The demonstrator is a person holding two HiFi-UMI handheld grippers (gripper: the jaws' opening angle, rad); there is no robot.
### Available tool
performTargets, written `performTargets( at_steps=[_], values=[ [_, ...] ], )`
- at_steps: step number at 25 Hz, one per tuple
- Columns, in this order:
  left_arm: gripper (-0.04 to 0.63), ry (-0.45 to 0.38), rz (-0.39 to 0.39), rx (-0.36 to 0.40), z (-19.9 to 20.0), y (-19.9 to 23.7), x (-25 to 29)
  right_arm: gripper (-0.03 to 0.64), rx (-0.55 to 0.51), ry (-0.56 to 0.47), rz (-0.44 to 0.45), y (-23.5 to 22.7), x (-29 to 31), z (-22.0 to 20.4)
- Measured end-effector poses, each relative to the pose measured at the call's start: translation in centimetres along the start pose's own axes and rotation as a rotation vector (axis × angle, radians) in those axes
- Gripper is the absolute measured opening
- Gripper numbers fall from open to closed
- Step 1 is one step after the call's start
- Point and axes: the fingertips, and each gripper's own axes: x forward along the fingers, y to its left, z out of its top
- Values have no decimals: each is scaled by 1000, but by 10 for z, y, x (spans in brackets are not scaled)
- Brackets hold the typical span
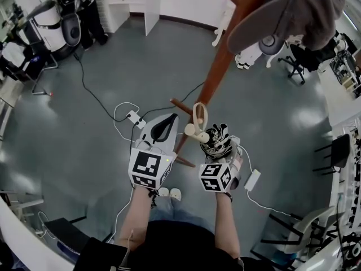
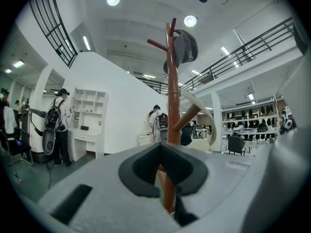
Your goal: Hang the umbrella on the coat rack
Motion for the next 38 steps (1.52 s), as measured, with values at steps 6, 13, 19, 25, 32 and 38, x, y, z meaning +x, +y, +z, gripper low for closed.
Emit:
performTargets(
  at_steps=[6,13,19,25,32,38],
  values=[
    [6,-4,6,-2,2,4,0,324,-57,50,-52,-19,3,-3],
    [8,-1,-3,-7,0,3,3,325,-64,100,-51,-14,5,-26],
    [8,6,-18,-7,-2,6,5,324,-94,148,-126,-34,8,-33],
    [8,6,-18,-11,-3,10,5,324,-65,177,-105,-27,16,-45],
    [8,5,-12,-13,-4,13,0,325,-102,172,-25,12,22,-35],
    [7,5,-9,-13,-12,16,-5,325,73,140,123,56,33,-36]
  ],
)
